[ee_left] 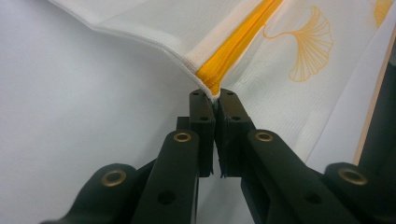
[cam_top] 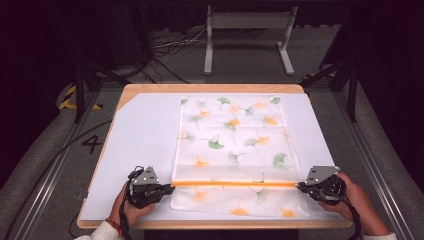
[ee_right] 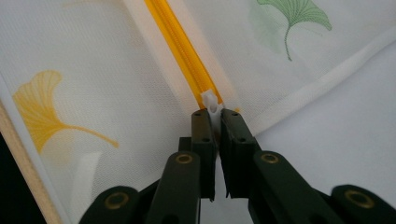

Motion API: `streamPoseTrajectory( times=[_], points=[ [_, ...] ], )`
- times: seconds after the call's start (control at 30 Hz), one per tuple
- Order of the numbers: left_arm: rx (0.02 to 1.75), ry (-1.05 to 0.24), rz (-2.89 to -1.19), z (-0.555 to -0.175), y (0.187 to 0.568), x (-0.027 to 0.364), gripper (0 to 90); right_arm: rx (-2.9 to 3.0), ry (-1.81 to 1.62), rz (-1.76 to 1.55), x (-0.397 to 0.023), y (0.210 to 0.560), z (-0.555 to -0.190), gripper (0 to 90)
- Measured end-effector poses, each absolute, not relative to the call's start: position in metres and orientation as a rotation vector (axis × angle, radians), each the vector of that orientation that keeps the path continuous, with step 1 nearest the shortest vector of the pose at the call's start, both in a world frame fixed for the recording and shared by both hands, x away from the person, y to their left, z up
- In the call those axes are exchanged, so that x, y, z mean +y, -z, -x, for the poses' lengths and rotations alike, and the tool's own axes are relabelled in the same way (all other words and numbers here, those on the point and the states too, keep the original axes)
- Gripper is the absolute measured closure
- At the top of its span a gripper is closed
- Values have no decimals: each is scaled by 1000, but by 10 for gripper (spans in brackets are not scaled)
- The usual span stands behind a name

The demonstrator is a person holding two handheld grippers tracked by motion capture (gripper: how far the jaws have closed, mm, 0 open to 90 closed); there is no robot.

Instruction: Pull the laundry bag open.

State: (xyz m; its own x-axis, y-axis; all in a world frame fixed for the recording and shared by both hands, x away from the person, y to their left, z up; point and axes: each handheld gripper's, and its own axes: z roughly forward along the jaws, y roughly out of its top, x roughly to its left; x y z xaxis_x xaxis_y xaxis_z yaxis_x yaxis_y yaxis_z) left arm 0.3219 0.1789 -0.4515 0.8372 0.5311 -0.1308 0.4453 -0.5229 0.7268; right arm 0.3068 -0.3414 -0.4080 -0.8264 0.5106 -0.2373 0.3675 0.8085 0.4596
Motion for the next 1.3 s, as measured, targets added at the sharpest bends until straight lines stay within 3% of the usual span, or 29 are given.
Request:
streamPoseTrajectory(
  times=[1.3],
  points=[
    [711,-269,-2131,-314,443,197,787,2634,-741,-704,-345,400,-305,809]
  ],
)
